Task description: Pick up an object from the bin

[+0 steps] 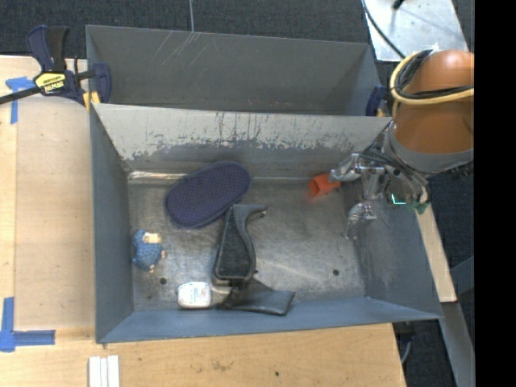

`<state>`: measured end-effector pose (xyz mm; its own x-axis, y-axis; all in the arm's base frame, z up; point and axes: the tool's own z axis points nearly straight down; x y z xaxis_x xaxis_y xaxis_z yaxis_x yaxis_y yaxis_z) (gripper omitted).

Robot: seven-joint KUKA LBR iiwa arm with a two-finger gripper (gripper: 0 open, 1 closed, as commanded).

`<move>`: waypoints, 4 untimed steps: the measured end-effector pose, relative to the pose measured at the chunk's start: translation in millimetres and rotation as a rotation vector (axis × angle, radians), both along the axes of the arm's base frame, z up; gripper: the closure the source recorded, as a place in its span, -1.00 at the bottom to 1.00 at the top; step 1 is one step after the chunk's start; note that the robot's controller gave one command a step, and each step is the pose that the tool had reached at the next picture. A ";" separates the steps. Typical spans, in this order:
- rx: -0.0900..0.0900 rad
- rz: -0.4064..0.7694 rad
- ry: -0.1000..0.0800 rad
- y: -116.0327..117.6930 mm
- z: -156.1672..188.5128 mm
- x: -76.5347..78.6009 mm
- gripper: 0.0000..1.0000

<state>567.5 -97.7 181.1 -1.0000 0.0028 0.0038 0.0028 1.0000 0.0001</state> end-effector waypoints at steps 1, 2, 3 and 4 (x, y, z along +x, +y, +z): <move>0.000 -0.148 -0.004 -0.4 -86.4 57.9 -1.00; -0.001 -0.147 -0.009 -0.7 -83.0 59.1 1.00; -0.003 -0.110 -0.016 -11.2 4.3 51.6 1.00; 0.000 0.427 -0.011 22.3 13.9 55.9 1.00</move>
Offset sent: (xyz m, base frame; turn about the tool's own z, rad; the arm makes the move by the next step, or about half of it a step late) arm 0.0579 -0.0004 -0.0839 0.1486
